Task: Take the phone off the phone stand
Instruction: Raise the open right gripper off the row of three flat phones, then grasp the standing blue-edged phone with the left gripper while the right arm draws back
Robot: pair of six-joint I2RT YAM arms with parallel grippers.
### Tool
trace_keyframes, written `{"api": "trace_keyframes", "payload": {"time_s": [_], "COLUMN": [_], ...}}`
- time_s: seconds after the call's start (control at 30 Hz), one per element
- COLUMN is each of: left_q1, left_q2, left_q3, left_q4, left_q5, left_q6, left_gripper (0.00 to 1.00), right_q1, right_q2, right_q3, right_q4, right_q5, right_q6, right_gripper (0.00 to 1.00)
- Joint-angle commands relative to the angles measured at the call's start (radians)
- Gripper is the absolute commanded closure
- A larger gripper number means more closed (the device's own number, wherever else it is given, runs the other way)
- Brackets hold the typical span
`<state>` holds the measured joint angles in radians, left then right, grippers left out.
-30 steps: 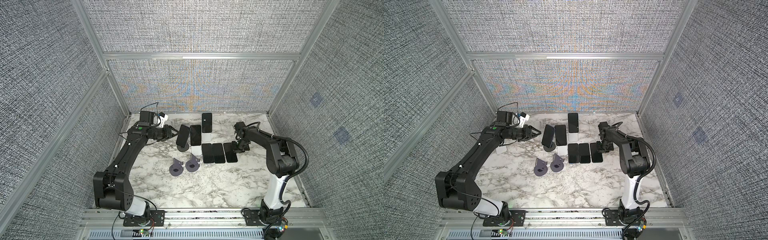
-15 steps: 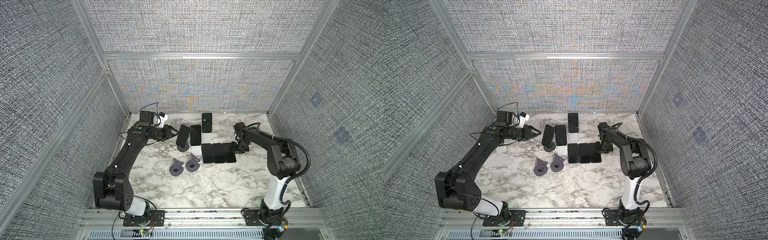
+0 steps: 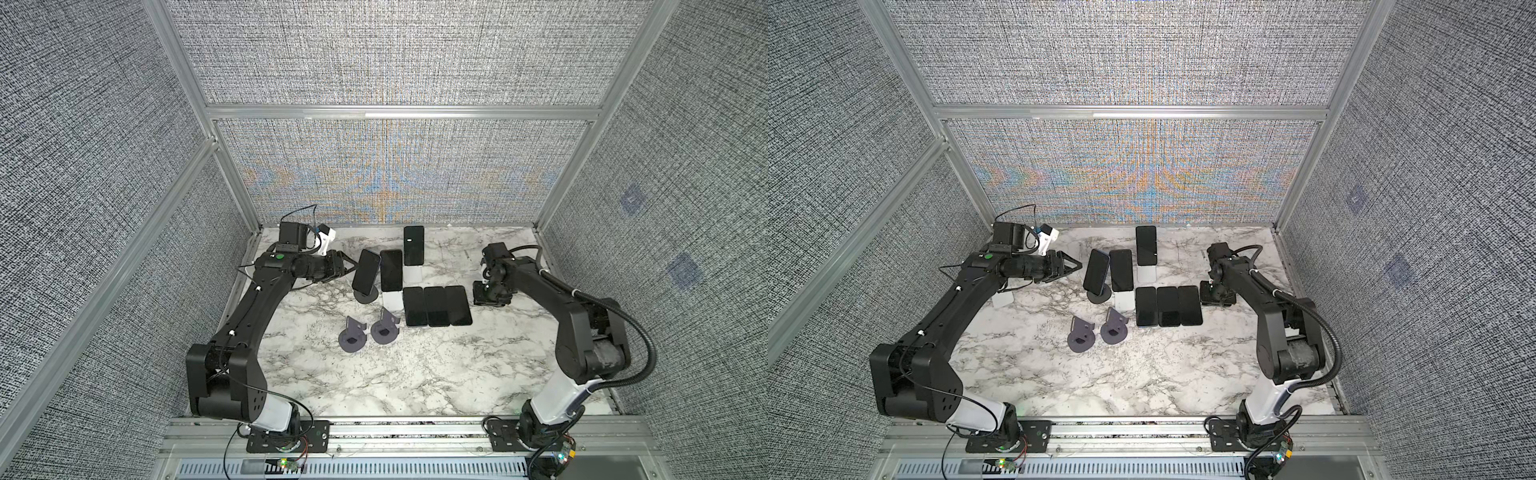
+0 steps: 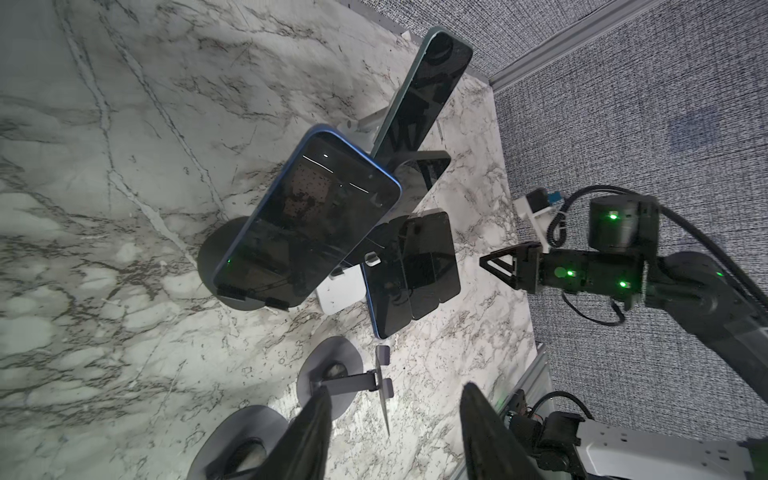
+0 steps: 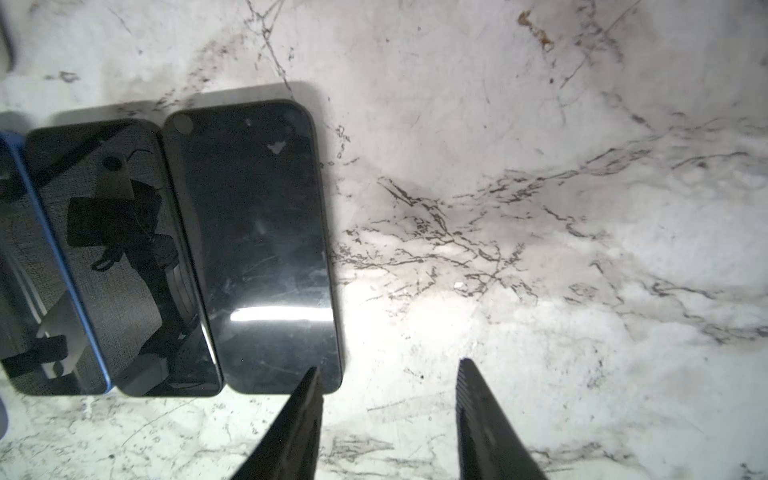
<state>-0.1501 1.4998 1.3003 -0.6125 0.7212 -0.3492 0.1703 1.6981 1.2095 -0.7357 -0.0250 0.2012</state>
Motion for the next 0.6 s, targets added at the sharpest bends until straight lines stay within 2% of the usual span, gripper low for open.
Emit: {"api": "trace_keyframes", "payload": {"time_s": [0.0, 0.13, 0.3, 0.37, 0.57], "left_q1": [0.000, 0.000, -0.008, -0.029, -0.119], "left_q2": [-0.001, -0.061, -0.109, -0.112, -0.089], "left_q3": [0.009, -0.061, -0.115, -0.127, -0.101], "left_q4": [-0.017, 0.084, 0.159, 0.175, 0.136], "left_q5": [-0.069, -0.129, -0.111, -0.122, -0.257], "left_q6": [0.115, 0.214, 0.326, 0.357, 0.482], "left_gripper": [0.44, 0.41, 0.11, 0.02, 0.01], "right_q1": [0.001, 0.004, 0.011, 0.013, 0.027], "right_q2": [-0.051, -0.116, -0.219, -0.256, -0.414], "right_q3": [-0.032, -0.080, -0.143, -0.154, -0.190], "right_q4": [0.005, 0.004, 0.000, -0.024, -0.081], "right_q5": [-0.052, -0.091, -0.129, -0.144, -0.213], "right_q6": [-0.008, -0.011, -0.026, -0.042, -0.043], "right_gripper": [0.53, 0.50, 0.45, 0.42, 0.35]}}
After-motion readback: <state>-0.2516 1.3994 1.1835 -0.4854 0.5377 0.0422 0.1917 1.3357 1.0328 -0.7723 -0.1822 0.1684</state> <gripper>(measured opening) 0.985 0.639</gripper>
